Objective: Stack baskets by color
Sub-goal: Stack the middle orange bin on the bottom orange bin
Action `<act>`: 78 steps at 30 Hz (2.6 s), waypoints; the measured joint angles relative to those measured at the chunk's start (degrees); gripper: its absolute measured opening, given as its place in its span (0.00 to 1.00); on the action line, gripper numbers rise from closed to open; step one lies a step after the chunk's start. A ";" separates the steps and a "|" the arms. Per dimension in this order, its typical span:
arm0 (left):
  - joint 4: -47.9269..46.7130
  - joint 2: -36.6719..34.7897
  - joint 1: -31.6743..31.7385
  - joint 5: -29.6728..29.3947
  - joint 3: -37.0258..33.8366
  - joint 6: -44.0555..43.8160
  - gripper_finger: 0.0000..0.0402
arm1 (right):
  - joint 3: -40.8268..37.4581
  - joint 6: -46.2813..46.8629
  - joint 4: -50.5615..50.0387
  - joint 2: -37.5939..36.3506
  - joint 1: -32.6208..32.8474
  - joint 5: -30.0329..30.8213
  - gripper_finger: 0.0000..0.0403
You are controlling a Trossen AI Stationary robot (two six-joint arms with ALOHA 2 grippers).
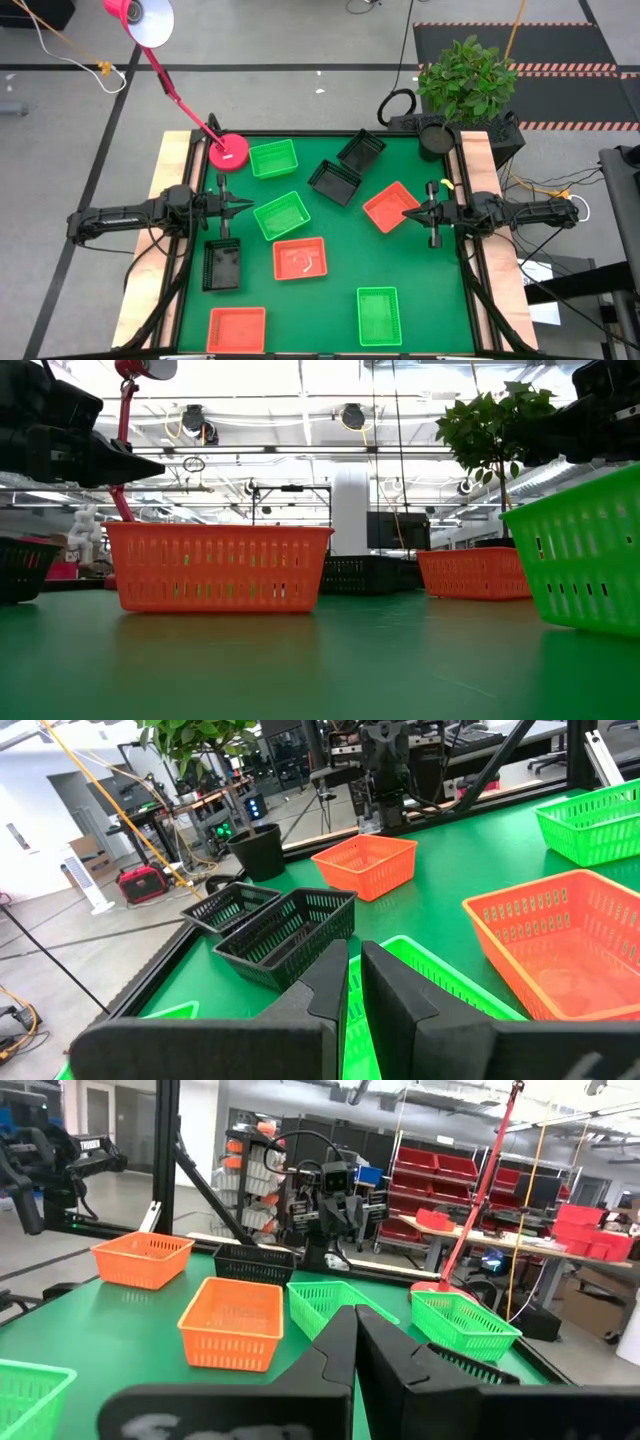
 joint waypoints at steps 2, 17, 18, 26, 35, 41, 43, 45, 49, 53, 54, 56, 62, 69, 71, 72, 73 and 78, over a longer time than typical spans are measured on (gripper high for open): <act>0.00 0.02 -0.02 0.00 0.01 0.02 0.09 | 1.24 0.20 -1.75 0.79 0.00 0.17 0.00; 0.00 0.02 -0.02 -0.02 0.01 1.22 0.09 | 25.86 3.35 -14.20 19.15 -0.05 1.92 0.00; 0.00 0.00 -0.02 -0.02 0.00 1.23 0.09 | 27.85 3.50 -14.66 20.66 -0.05 1.92 0.00; 0.00 0.01 -0.02 -0.02 0.00 1.85 0.09 | 45.20 7.29 -25.45 33.82 -0.05 1.70 0.00; 0.03 0.01 -0.02 -0.01 0.01 1.80 0.09 | 58.91 13.02 -36.38 46.14 -0.05 1.70 0.00; 0.09 0.02 -0.01 -0.01 0.01 1.10 0.09 | 60.14 13.58 -37.05 49.31 -0.05 1.70 0.00; 0.09 0.02 -0.02 0.02 0.01 -1.01 0.09 | 60.14 13.60 -37.06 50.06 -0.05 1.70 0.00; 0.50 0.02 -0.02 0.09 0.00 -4.17 0.09 | 60.14 13.62 -37.05 50.67 -0.04 1.70 0.00; 4.23 0.02 -0.02 0.84 0.01 -12.21 0.09 | 60.09 14.11 -37.00 51.91 -0.03 1.70 0.00; 4.40 0.34 -0.18 0.98 1.79 -14.30 0.09 | 58.10 14.67 -35.63 52.29 -0.03 1.70 0.00; 4.04 0.63 -0.37 0.96 2.47 -14.19 0.09 | 57.14 14.70 -34.82 52.27 -0.03 1.70 0.00; 2.87 1.66 -1.10 0.57 4.27 -12.93 0.09 | 54.73 14.70 -32.83 52.26 -0.02 1.70 0.00; -2.62 7.80 -4.01 -3.57 12.65 -10.34 0.02 | 47.58 14.70 -26.48 52.05 0.00 1.70 0.00; -2.97 17.76 -8.28 -4.70 22.73 -10.67 0.01 | 42.97 14.70 -24.67 52.06 0.00 1.70 0.00; -2.95 21.50 -9.85 -5.36 25.43 -12.16 0.00 | 42.60 14.71 -24.47 52.05 0.00 1.70 0.00; -3.12 23.34 -10.62 -5.92 26.65 -12.97 0.00 | 42.51 14.93 -24.41 52.01 0.00 1.69 0.00; -3.19 25.28 -11.44 -6.38 27.97 -13.44 0.00 | 42.49 15.09 -24.48 52.02 0.00 1.69 0.00; -9.57 34.76 -15.14 -7.93 36.47 -13.69 0.00 | 42.48 15.11 -24.49 52.04 0.00 1.72 0.00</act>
